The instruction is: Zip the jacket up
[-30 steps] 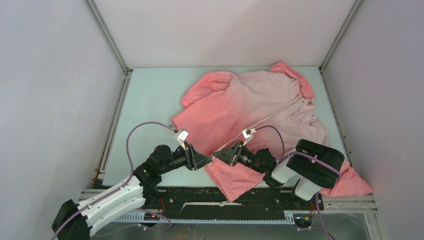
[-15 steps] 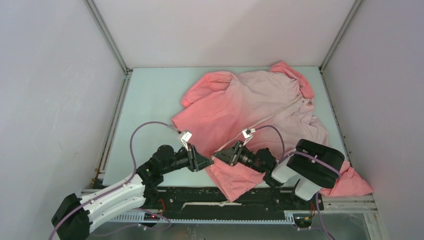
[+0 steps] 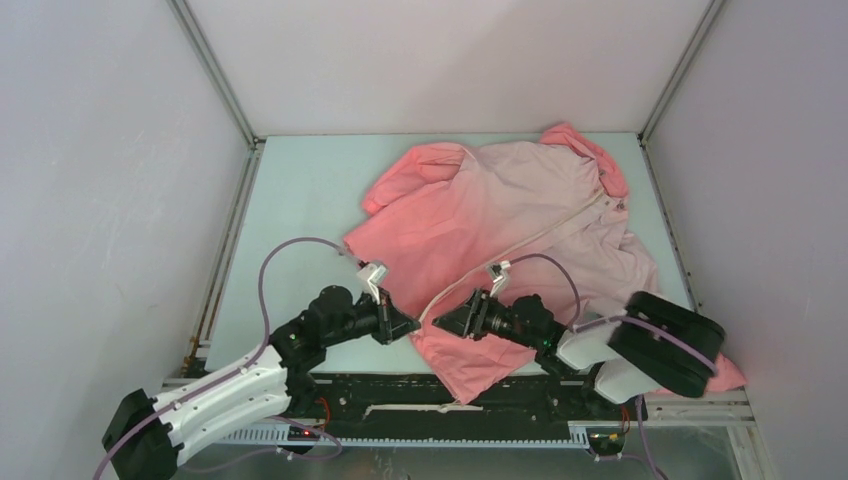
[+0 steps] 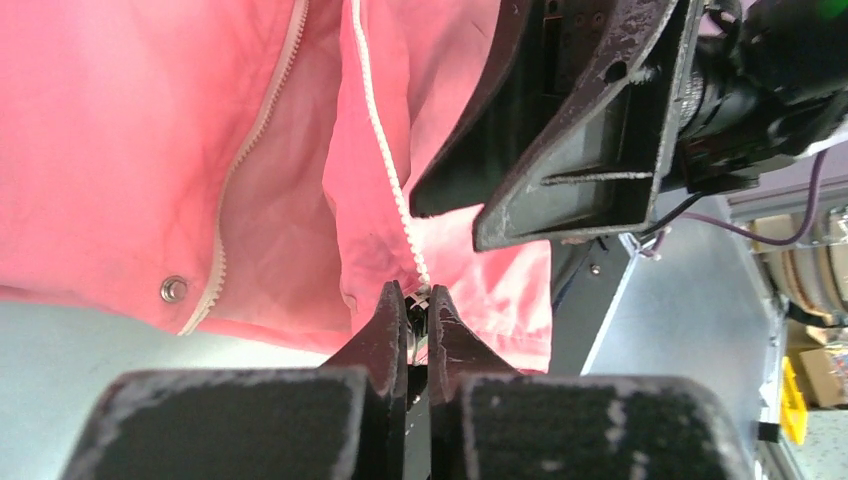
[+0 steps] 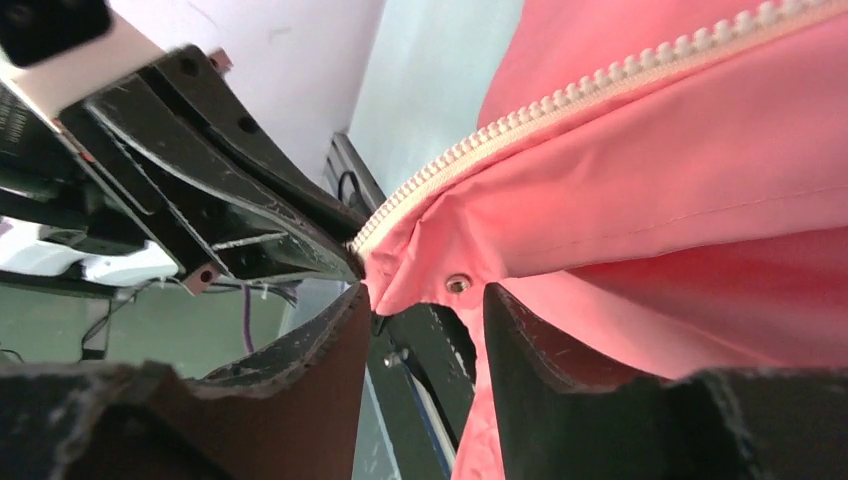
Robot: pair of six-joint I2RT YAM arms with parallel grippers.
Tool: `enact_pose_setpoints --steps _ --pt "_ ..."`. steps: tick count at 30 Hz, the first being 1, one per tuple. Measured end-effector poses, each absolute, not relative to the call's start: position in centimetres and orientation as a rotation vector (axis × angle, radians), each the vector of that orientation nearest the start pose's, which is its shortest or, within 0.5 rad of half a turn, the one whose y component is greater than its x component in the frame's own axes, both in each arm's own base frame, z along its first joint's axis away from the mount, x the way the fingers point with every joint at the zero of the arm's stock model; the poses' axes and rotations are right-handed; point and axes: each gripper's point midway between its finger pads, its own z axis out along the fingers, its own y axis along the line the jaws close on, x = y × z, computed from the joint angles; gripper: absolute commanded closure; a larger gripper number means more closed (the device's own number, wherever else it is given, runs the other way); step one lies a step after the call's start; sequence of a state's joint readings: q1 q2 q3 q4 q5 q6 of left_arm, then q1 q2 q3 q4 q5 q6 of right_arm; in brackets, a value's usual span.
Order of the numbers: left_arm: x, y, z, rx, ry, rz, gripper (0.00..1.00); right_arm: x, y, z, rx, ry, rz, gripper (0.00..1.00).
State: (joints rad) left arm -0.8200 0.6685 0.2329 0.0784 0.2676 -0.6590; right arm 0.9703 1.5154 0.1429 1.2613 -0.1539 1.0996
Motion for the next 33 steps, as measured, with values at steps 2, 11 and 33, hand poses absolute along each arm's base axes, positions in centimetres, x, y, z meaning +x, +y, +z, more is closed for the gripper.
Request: enact_pose_setpoints --steps 2,11,33 --pt "13.3 -24.4 11.4 0.401 2.104 -1.164 1.0 14.0 32.5 9.9 -0.041 2.074 1.563 0.51" --pt "12.8 -24.7 10.8 0.515 2.125 -1.1 1.0 13.7 31.1 15.7 -0.487 2.048 1.299 0.48" --pt "11.9 -25.3 12.4 0.612 2.014 -1.106 1.0 15.2 31.5 13.7 -1.619 1.211 1.079 0.53"
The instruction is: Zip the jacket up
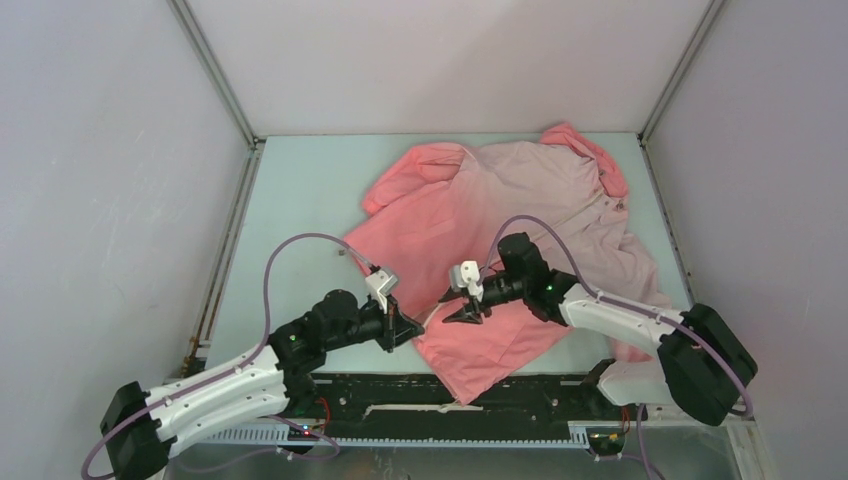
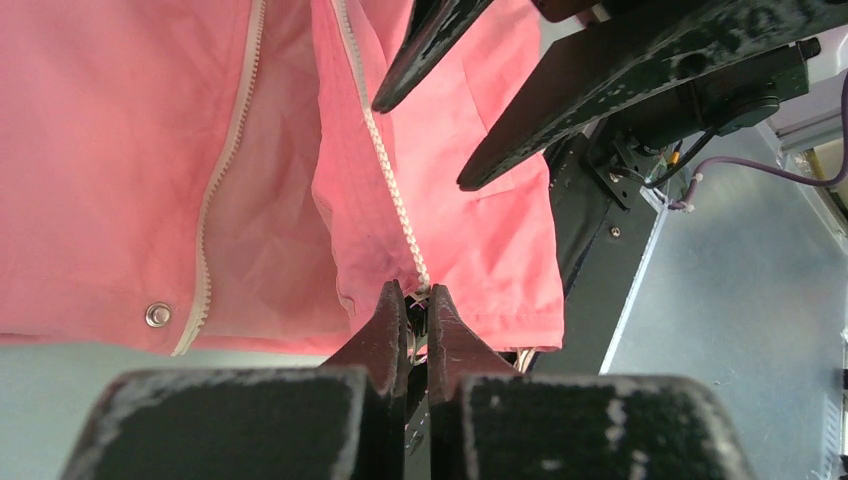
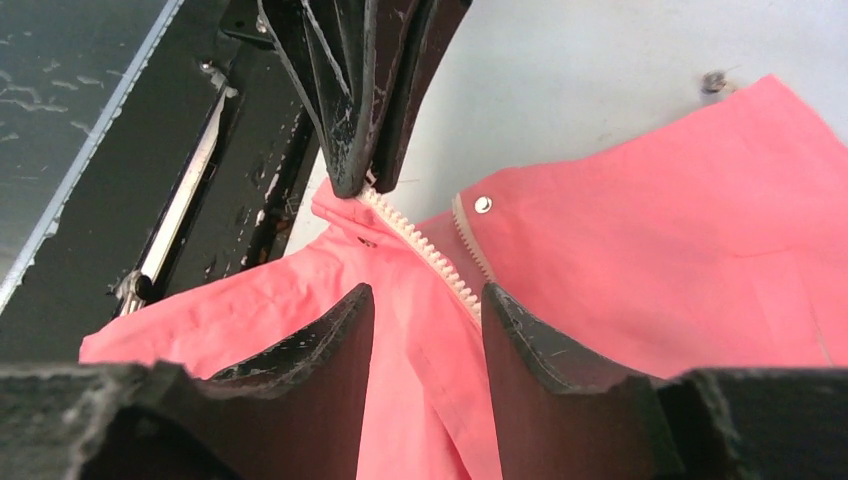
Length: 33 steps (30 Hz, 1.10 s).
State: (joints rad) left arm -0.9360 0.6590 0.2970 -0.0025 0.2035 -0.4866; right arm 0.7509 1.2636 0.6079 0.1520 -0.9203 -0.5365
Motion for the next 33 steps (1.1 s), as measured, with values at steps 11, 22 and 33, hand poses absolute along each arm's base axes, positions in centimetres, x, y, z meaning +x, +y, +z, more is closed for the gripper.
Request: enact_pose_setpoints --steps 11,22,33 --pt "12.1 -25.2 13.6 0.591 1.964 -1.118 1.0 19.5 31.9 14.3 -1.041 1.762 1.12 0.27" --pt "12.1 -26.3 14.4 0.567 1.936 -1.186 1.0 18.0 28.4 16.7 -0.257 2.002 1.329 0.22" --pt "11.5 -26.9 15.7 0.577 1.875 -1.268 1.0 16.5 29.8 14.1 -0.085 2.025 1.555 0.14"
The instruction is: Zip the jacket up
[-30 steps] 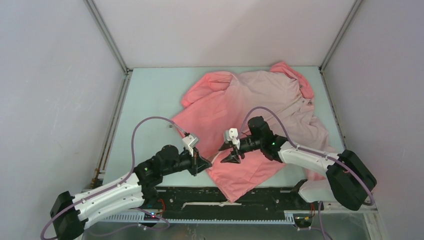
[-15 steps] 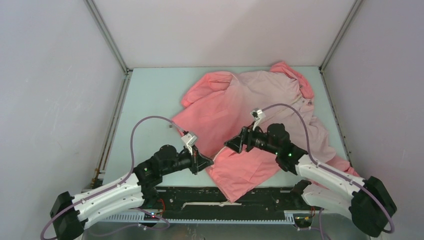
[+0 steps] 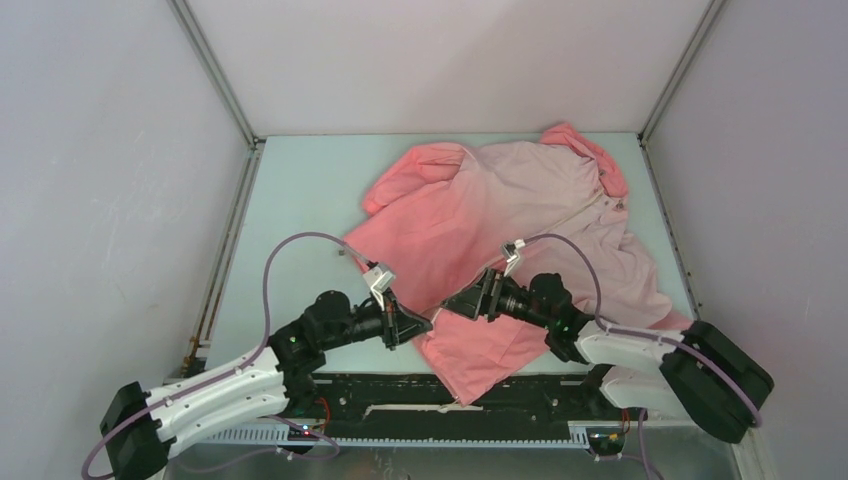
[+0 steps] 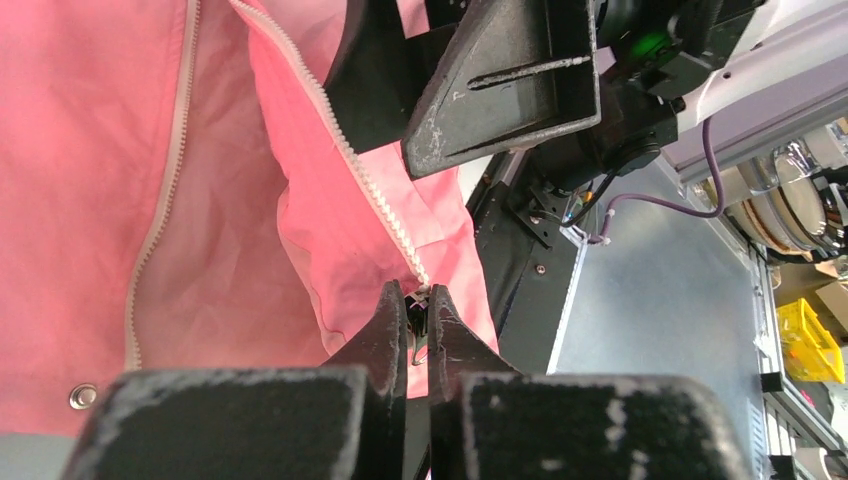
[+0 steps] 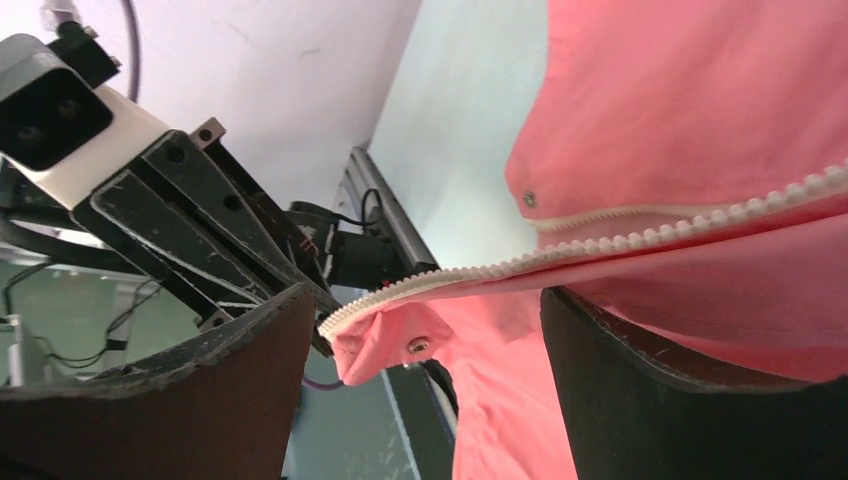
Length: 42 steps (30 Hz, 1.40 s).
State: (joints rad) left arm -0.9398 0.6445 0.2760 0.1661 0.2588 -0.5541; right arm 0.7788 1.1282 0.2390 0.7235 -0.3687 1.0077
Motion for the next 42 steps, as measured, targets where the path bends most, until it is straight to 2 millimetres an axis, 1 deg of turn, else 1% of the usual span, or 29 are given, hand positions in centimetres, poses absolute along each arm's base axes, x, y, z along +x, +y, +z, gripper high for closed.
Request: enact_pose_setpoints --steps 3,7,12,16,22,27,31,36,38,39,40,42 --pt "11.4 -27.1 15.8 0.581 1.872 -1.283 1.0 16.3 30.4 14.3 -0.061 1.996 1.626 0.15" --pt "11.4 -27.5 15.6 0.581 1.879 -1.298 1.0 15.9 31.3 15.1 -0.059 1.957 1.698 0.18" --pt "11.3 -27.7 15.3 0.58 1.881 -1.309 1.0 15.4 31.7 16.7 -0.08 1.875 1.773 0.25" --pt "11.4 -27.8 15.5 0.575 1.87 -1.32 1.0 15.0 31.8 17.1 -0.093 1.844 1.81 0.31" --pt "11.3 -27.9 15.8 0.563 1.861 -1.336 1.0 14.0 32.6 16.8 -0.134 1.821 1.874 0.49" --pt "11.2 -27.9 15.5 0.557 1.859 -1.349 1.0 13.2 33.1 16.8 -0.169 1.805 1.896 0.59" --pt "11.2 -27.9 15.4 0.552 1.854 -1.355 1.0 13.2 33.1 17.1 -0.173 1.788 1.901 0.66" --pt "11.2 -28.0 15.7 0.543 1.846 -1.366 1.0 13.3 33.1 17.1 -0.166 1.787 1.901 0.73" --pt "11.2 -28.0 15.8 0.539 1.845 -1.37 1.0 13.3 33.2 17.0 -0.161 1.792 1.899 0.83" --pt "11.2 -28.0 15.8 0.539 1.844 -1.371 1.0 13.3 33.2 16.8 -0.156 1.796 1.896 0.9" --pt "11.2 -28.0 15.9 0.539 1.843 -1.371 1.0 13.4 33.2 16.7 -0.149 1.801 1.894 1.0" --pt "11.2 -27.9 15.8 0.537 1.844 -1.369 1.0 13.4 33.3 16.6 -0.139 1.807 1.892 1.0"
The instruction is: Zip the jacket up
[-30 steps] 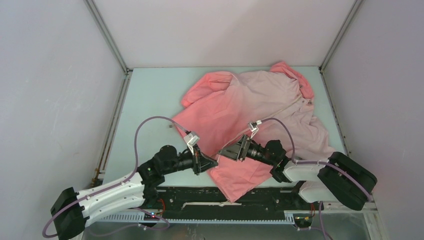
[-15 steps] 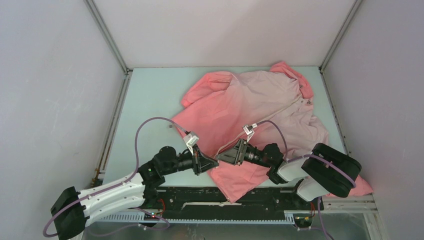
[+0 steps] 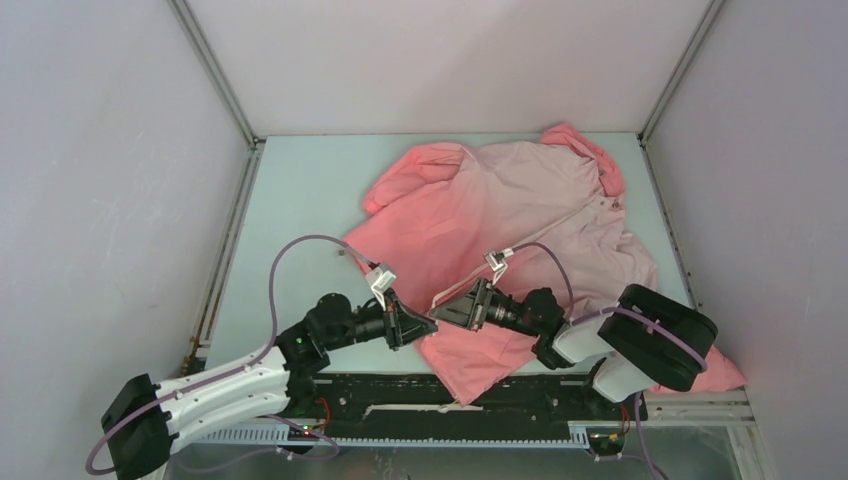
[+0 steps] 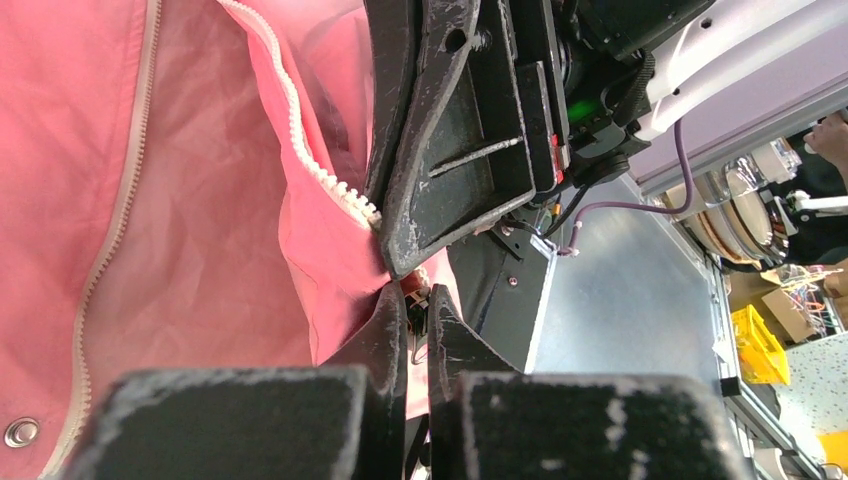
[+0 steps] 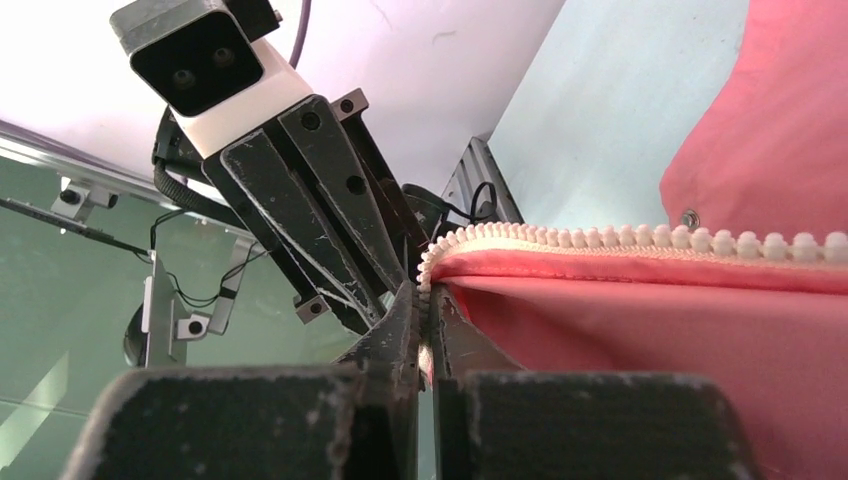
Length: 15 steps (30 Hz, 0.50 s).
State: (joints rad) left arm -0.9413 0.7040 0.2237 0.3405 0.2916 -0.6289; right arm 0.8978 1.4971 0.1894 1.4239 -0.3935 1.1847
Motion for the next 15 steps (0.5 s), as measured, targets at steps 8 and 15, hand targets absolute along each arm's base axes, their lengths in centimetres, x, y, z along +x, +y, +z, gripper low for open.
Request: enact_pose_setpoints --steps 8,15 --pt "11.5 -27.5 15.5 0.479 1.879 -1.353 0.4 13.9 33.5 14.9 -0.036 1.899 1.796 1.0" --pt "11.8 -26.9 16.9 0.347 1.867 -1.414 0.32 14.4 32.2 14.7 -0.024 1.876 1.649 1.0"
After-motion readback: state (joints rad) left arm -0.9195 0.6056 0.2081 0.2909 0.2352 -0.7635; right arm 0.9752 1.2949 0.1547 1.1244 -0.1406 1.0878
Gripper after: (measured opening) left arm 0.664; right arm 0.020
